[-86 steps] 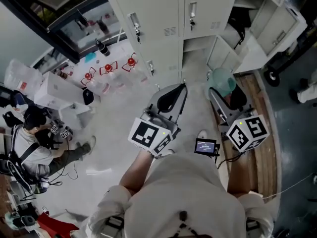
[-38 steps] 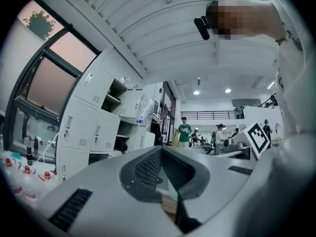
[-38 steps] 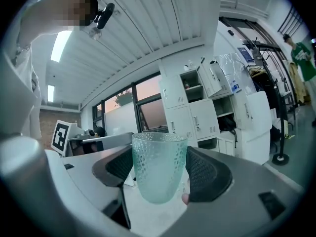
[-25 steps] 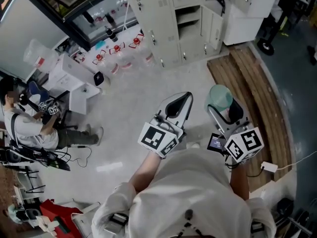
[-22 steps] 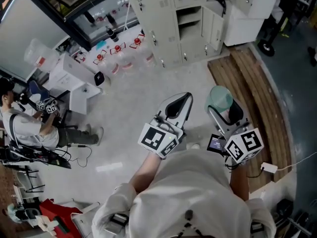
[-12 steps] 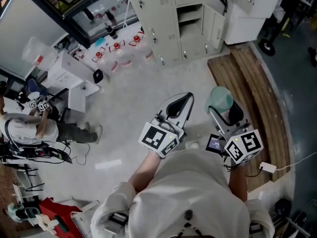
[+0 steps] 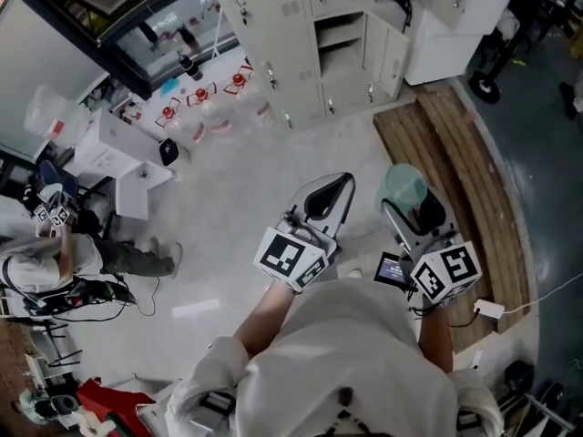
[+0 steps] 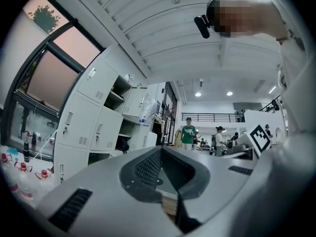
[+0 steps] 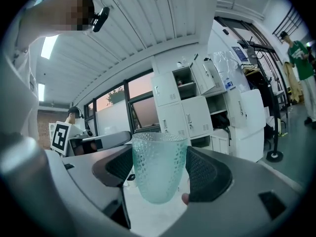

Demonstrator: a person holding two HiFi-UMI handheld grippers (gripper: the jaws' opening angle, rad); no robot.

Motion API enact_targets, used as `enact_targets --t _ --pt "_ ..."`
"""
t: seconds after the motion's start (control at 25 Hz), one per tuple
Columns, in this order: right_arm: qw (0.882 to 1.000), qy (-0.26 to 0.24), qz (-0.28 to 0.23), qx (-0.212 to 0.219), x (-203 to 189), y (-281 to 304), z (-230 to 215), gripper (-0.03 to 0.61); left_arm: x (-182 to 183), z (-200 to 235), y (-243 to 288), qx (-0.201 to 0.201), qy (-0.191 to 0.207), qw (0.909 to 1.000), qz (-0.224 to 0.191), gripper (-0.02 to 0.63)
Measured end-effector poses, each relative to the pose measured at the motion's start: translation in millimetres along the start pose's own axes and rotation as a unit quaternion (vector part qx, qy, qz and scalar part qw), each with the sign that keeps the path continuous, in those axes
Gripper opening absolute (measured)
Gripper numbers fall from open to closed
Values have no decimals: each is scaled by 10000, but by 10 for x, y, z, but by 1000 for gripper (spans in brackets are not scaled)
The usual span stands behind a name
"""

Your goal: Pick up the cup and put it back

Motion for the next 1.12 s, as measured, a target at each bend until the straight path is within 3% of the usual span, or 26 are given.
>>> enact_targets --t 0.32,0.68,1.12 --pt "9999 -131 14 -100 230 797 -217 328 105 774 416 -84 -77 9999 -83 9" --pt "9977 -167 -270 -600 570 1509 -404 328 353 1490 763 -474 46 9987 -192 9" --pt "9986 -135 -183 -487 661 2060 -658 328 370 1977 1001 -298 -54 9993 -208 9"
Point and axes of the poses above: the fingertips, and each gripper's own axes: y forward along the fingers, z to its left, x out of its top, the point moved 2 cm from there along -y, backward along the fingers, and after that the axes turned 1 degree about z, right-handed, at the moved point
